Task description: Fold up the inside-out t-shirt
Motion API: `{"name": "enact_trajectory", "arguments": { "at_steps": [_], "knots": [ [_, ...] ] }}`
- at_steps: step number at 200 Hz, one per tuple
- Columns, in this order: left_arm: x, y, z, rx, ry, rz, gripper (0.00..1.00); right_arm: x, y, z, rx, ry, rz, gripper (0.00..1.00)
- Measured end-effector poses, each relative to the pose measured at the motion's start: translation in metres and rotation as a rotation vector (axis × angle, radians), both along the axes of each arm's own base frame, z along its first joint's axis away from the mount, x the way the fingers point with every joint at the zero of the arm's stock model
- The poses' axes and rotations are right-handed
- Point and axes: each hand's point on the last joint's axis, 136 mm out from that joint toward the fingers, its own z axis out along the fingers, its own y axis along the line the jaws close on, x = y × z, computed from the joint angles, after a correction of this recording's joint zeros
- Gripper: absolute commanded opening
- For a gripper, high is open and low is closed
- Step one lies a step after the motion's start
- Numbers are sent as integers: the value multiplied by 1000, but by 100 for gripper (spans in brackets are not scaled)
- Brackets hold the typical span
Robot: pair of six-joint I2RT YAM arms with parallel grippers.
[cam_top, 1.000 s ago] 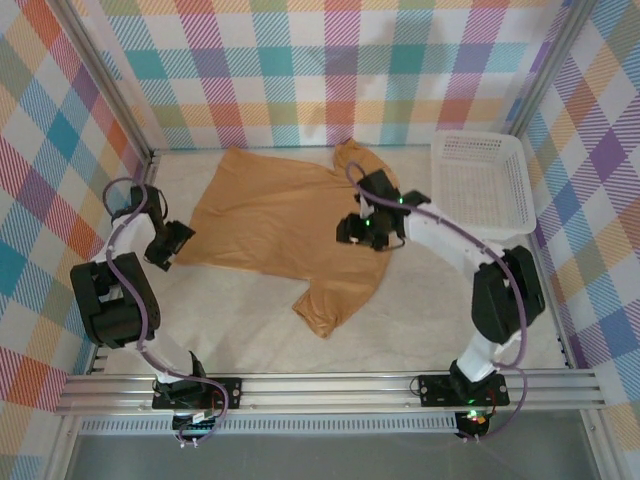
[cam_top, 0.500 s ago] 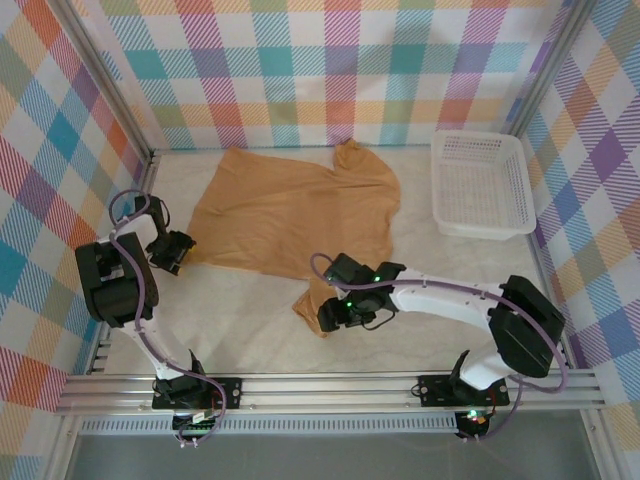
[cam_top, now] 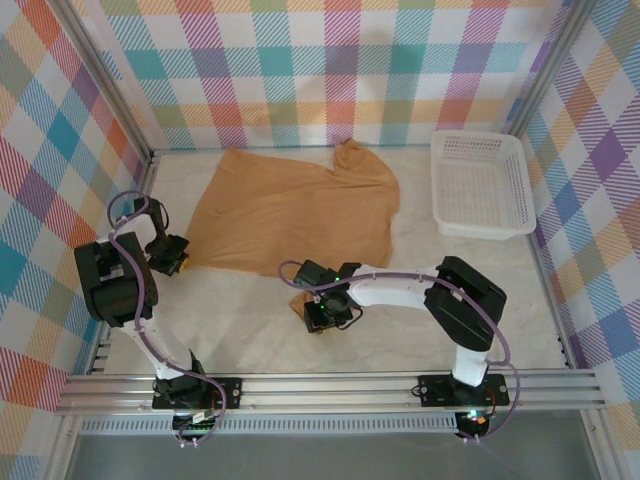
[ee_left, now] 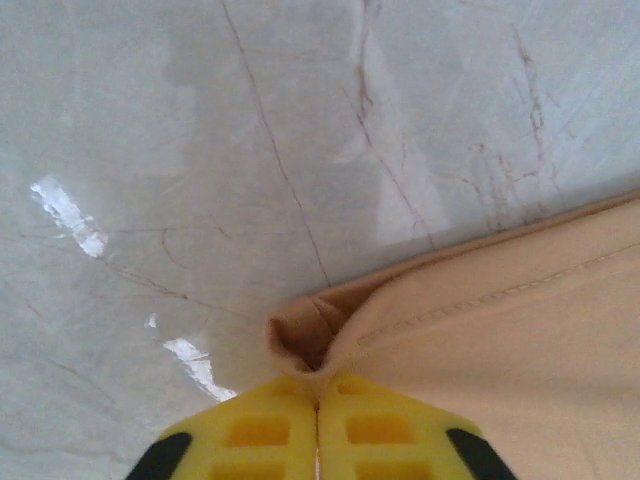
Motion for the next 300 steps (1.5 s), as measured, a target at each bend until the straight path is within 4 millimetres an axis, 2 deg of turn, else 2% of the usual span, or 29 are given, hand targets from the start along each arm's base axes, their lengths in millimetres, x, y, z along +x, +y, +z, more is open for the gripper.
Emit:
{"name": "enact_trajectory", "arguments": {
  "at_steps": [19, 42, 60, 76, 103, 131, 160, 176, 195, 219, 237, 265, 300],
  "knots": [
    [5, 0, 1, 4, -25, -2, 0, 1, -10, 0, -44, -10, -7, 0],
    [0, -1, 7, 16, -63, 4, 0, 3, -33, 15, -98, -44, 1, 0],
    [-15, -8, 22, 21, -101, 5, 0, 5, -54, 44, -96, -81, 24, 0],
    [-32, -14, 46, 39, -160, 2, 0, 2, -71, 73, -68, -118, 40, 0],
    [-62, -24, 93, 82, -280, -8, 0, -16, -101, 113, -22, -156, 58, 0],
    [-94, -36, 129, 109, -380, -22, 0, -33, -125, 155, 61, -205, 55, 0],
    [-117, -49, 139, 99, -407, -41, 0, -36, -139, 205, 181, -317, 51, 0],
    [-120, -53, 138, 81, -398, -55, 0, -28, -144, 219, 198, -362, 36, 0],
    [-121, -56, 131, 58, -365, -63, 0, -9, -151, 217, 174, -361, -14, 0],
    [-121, -61, 114, 29, -312, -77, 0, 15, -147, 194, 118, -305, -25, 0],
    [-120, -70, 107, 16, -293, -115, 0, 24, -139, 172, 91, -246, 1, 0],
    [-113, -77, 97, 11, -265, -159, 0, 39, -127, 152, 86, -193, 29, 0],
    [-114, -74, 90, 43, -224, -169, 0, 46, -124, 144, 85, -179, 47, 0]
  ]
}}
